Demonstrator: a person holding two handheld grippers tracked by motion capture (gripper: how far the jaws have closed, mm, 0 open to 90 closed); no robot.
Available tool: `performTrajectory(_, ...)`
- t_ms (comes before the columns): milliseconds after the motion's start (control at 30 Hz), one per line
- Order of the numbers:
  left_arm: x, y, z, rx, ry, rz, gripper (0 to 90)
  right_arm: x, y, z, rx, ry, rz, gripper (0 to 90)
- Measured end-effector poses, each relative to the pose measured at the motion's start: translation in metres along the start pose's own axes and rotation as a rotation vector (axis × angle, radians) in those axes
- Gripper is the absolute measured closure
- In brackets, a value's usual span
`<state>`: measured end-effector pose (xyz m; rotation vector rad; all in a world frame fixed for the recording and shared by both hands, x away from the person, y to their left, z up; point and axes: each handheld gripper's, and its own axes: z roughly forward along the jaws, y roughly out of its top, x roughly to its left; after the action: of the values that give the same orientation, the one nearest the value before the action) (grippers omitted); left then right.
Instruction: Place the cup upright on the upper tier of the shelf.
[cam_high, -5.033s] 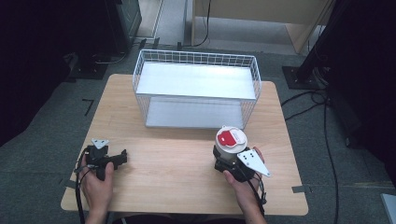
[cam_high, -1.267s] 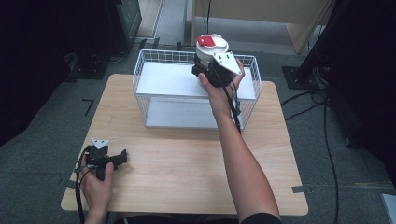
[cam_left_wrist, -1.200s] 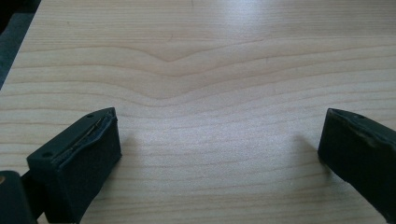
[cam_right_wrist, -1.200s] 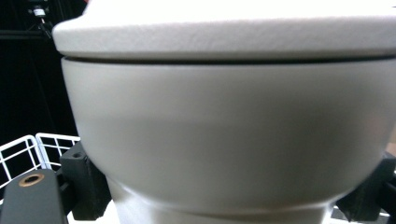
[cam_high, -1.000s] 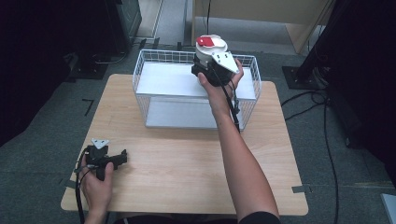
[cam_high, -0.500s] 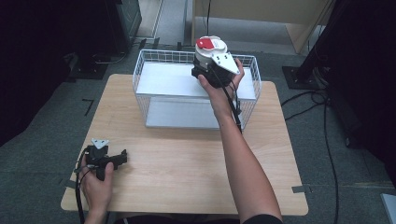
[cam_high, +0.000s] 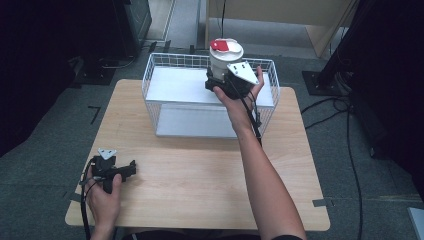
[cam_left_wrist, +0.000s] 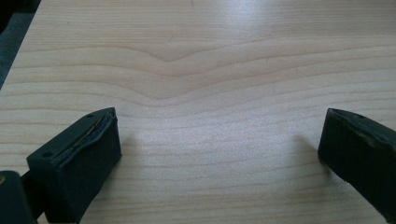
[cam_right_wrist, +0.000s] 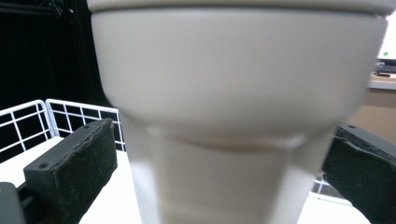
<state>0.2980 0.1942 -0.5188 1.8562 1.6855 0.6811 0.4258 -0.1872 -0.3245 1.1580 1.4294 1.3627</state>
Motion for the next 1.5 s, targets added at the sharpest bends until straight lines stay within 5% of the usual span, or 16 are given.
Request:
performTrajectory(1000,0.0,0.0,0.0,-0.001,-0.001,0.001,0.0,-0.016,-0.022,-0.056,-0.016,0.026,0.02,0.0)
performTrajectory(1500,0.0,0.001,0.001,0.0,-0.002,0.002,0.0,-0.038,-0.035,-0.087,-0.013,0.006,0.01,0.0)
